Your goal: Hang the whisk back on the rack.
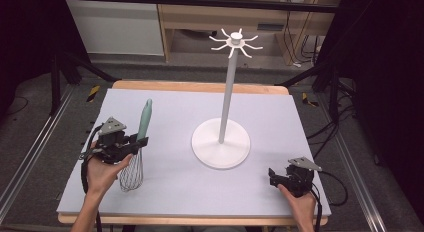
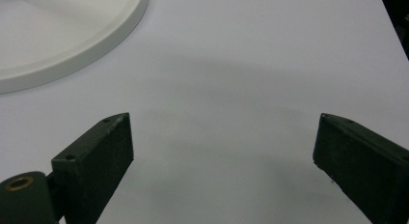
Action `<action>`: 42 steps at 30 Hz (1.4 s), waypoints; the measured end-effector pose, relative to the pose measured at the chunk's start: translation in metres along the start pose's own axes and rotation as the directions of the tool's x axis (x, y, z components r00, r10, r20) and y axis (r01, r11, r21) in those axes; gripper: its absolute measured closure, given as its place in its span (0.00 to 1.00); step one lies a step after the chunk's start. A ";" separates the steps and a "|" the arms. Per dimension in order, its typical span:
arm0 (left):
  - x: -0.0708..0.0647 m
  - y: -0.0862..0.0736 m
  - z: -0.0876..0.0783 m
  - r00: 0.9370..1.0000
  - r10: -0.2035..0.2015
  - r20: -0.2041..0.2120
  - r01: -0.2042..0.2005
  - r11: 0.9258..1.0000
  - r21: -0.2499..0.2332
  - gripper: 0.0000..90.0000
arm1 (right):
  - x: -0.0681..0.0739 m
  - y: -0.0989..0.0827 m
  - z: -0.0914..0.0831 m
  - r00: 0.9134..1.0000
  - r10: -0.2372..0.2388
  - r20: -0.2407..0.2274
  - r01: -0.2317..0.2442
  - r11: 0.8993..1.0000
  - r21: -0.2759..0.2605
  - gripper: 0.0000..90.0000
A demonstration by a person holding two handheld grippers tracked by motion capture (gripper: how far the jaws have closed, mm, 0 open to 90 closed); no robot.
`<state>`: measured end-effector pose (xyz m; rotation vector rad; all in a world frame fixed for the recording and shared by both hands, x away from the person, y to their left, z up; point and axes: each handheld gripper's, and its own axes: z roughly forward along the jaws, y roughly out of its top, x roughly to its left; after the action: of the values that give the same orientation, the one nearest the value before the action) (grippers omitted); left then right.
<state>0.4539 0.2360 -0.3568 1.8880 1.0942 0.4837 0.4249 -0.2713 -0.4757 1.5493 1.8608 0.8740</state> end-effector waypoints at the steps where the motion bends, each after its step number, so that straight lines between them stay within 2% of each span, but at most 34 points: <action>1: 0.000 0.000 0.000 1.000 0.000 0.000 0.000 1.000 0.000 0.76 | 0.000 0.000 0.000 1.000 0.000 0.000 0.000 1.000 0.000 0.08; 4: -0.002 0.002 -0.005 1.000 -0.004 0.005 0.004 0.999 -0.048 0.76 | 0.000 0.000 0.000 1.000 -0.003 0.000 0.003 1.000 -0.003 0.08; 6: -0.003 0.002 -0.006 1.000 -0.008 0.007 0.008 0.998 -0.060 0.76 | 0.000 0.000 0.000 1.000 0.000 -0.002 0.000 1.000 -0.003 0.08; 10: -0.006 0.006 -0.010 1.000 -0.006 0.008 0.007 0.993 -0.120 0.76 | 0.000 0.000 0.000 1.000 0.002 -0.003 -0.002 1.000 -0.004 0.08; 14: -0.009 0.009 -0.011 1.000 0.003 0.009 -0.002 0.990 -0.143 0.76 | 0.000 0.000 0.000 1.000 -0.001 -0.003 0.001 1.000 -0.003 0.08; 18: -0.014 0.013 -0.012 1.000 0.009 0.015 -0.006 0.986 -0.164 0.76 | 0.001 0.000 -0.001 1.000 0.009 -0.004 -0.009 1.000 -0.004 0.08; 26: -0.025 0.023 -0.013 0.999 0.037 0.035 -0.029 0.980 -0.198 0.76 | 0.001 0.000 0.000 1.000 0.000 -0.004 0.000 1.000 -0.005 0.08; 37: -0.040 0.037 -0.011 0.996 0.064 0.057 -0.050 0.974 -0.219 0.76 | 0.000 0.000 0.000 1.000 -0.003 -0.002 0.003 1.000 -0.006 0.08; 42: -0.051 0.048 -0.012 0.994 0.091 0.067 -0.073 0.968 -0.240 0.76 | 0.000 0.000 0.000 1.000 0.000 -0.004 0.000 1.000 -0.005 0.08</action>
<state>0.4425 0.1885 -0.3051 1.7312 0.8693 0.5575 0.4247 -0.2708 -0.4754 1.5456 1.8600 0.8825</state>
